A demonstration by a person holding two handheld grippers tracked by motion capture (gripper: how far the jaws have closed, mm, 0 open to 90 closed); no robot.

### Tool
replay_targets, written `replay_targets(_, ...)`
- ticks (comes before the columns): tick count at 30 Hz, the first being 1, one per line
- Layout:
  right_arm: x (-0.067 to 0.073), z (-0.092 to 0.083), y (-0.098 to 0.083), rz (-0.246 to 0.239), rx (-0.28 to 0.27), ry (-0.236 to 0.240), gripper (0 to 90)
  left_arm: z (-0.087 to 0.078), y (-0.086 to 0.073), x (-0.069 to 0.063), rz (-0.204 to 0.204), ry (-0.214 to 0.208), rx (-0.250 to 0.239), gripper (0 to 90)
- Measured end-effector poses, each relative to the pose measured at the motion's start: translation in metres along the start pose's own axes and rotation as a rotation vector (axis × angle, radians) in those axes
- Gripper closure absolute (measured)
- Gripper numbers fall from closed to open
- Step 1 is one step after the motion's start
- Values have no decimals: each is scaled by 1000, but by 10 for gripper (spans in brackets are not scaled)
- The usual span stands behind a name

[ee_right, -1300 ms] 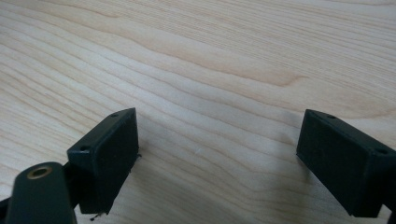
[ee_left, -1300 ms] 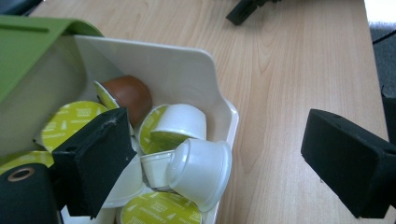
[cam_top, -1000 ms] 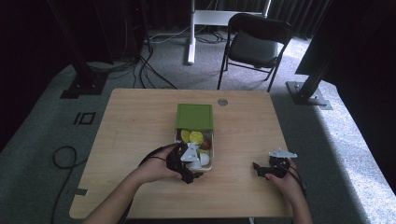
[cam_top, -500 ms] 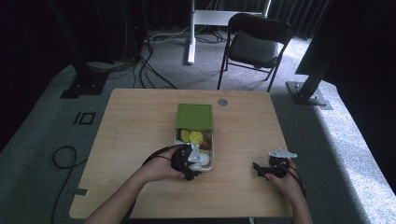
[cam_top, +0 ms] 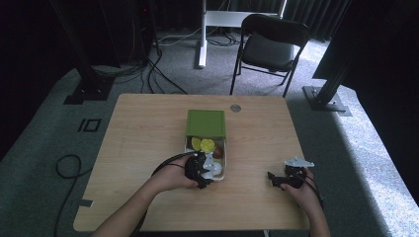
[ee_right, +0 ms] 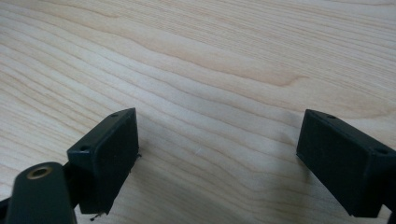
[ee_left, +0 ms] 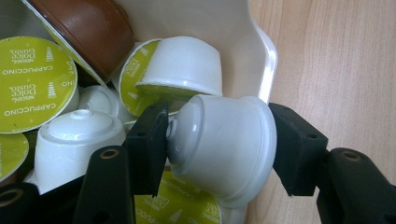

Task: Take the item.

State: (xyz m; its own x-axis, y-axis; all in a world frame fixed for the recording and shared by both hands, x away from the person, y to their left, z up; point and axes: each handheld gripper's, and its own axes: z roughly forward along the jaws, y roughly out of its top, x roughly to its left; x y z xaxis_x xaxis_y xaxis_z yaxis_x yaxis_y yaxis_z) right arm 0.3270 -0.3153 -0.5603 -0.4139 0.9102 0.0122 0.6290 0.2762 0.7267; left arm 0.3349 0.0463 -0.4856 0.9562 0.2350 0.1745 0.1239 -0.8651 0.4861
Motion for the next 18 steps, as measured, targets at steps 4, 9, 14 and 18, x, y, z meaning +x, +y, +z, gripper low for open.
replay_targets(4,0,0,0,0,0,0,124,-3,0,1,-40,-18,-22,448)
replay_targets(9,0,0,0,-1,0,0,125,-8,0,2,-60,-13,-42,471)
replay_targets(14,0,0,0,-1,0,0,125,-15,0,2,-65,-4,-68,475)
replay_targets(18,0,0,0,0,0,0,125,-24,2,1,-75,-5,-104,477)
